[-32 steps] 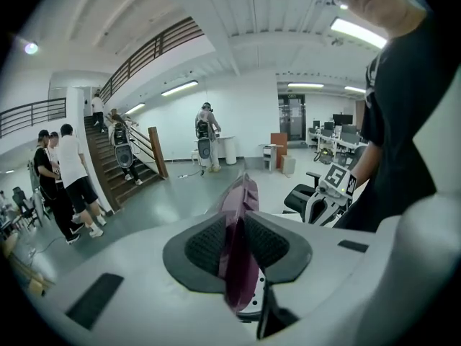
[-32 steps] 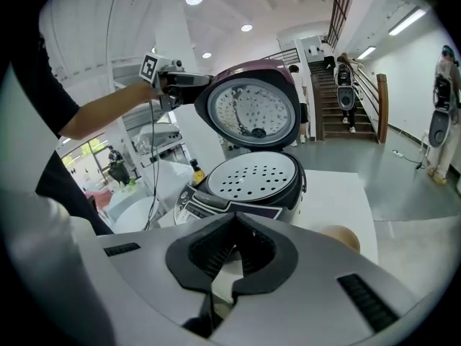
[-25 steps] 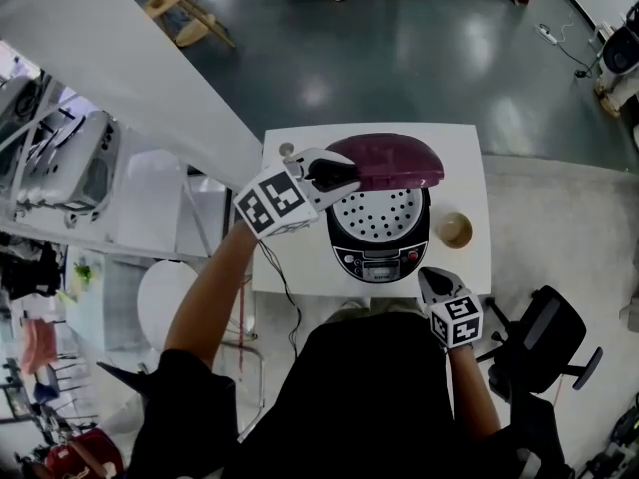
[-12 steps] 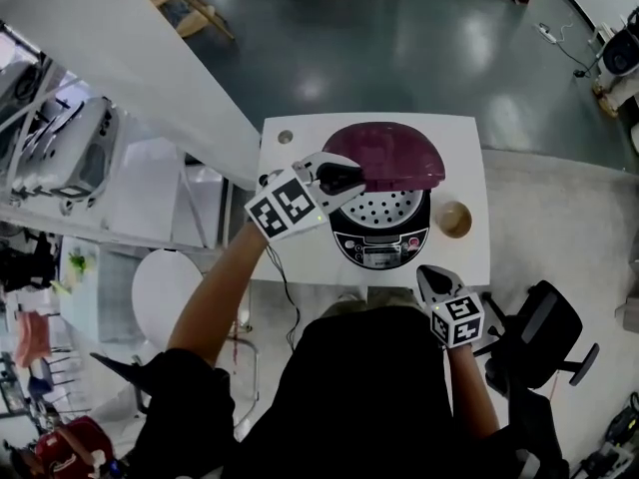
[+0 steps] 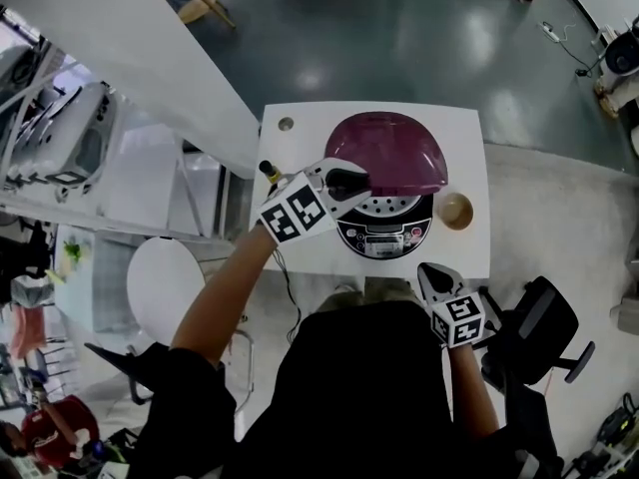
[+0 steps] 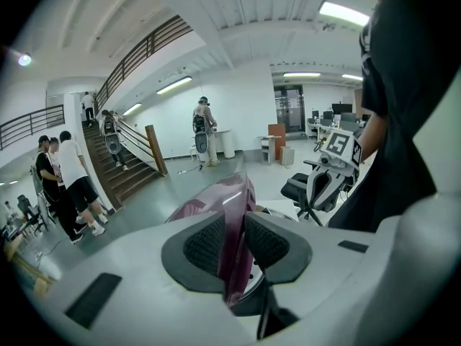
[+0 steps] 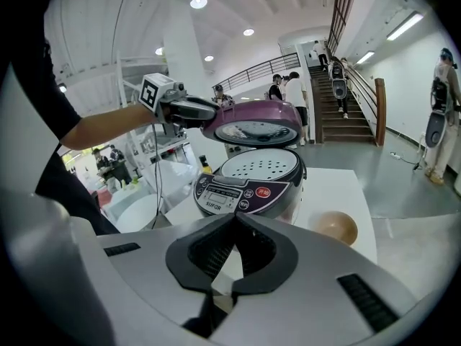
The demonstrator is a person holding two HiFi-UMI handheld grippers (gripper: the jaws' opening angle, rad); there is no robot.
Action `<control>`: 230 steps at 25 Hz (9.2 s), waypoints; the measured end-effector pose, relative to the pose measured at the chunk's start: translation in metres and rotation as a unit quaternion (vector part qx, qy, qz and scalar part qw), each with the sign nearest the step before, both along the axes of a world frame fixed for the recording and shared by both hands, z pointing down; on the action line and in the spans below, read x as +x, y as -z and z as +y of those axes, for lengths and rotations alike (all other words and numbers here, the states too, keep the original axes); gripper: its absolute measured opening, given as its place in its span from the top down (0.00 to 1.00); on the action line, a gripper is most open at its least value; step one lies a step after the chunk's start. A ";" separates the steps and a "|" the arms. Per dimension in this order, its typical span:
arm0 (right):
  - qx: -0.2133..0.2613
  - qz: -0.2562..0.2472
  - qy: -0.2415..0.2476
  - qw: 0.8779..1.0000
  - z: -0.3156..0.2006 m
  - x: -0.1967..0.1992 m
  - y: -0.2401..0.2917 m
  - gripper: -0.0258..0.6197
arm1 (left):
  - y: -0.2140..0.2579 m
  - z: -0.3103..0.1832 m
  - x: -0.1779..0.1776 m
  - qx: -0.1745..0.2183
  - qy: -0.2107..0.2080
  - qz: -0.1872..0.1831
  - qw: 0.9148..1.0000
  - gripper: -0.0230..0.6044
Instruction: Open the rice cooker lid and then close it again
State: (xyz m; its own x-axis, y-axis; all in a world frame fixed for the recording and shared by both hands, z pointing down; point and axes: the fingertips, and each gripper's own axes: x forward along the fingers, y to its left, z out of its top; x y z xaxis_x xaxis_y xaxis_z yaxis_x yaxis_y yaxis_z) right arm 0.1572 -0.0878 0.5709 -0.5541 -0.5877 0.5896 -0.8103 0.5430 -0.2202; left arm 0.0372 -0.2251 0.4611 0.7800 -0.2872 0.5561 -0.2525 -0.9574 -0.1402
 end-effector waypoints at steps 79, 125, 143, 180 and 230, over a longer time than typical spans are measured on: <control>-0.004 -0.011 0.003 1.000 -0.062 -0.021 -0.004 0.96 | -0.114 0.050 0.008 -0.073 -0.038 -0.057 0.995 0.89; -0.071 0.036 0.101 0.992 -0.114 -0.033 -0.008 0.96 | -0.118 0.041 0.013 -0.151 0.010 -0.022 0.988 0.96; 0.029 -0.008 0.000 1.000 -0.050 -0.034 0.061 0.96 | -0.069 0.085 -0.038 -0.150 0.179 0.204 0.951 0.96; 0.142 -0.079 -0.052 0.985 0.251 0.092 0.112 0.96 | 0.002 0.426 0.026 -0.032 0.334 0.236 0.912 0.96; 0.233 -0.034 -0.078 0.969 0.265 0.122 0.151 0.96 | 0.036 0.444 -0.025 0.077 0.466 0.224 0.852 0.96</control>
State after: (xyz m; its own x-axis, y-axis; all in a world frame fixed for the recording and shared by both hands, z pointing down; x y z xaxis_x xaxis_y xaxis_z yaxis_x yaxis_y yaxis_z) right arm 0.2796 0.1767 0.4203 -0.4654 -0.8610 0.2050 -0.8827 0.4687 -0.0355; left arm 0.0118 0.2185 0.4253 0.2964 -0.9413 0.1618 -0.9550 -0.2897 0.0639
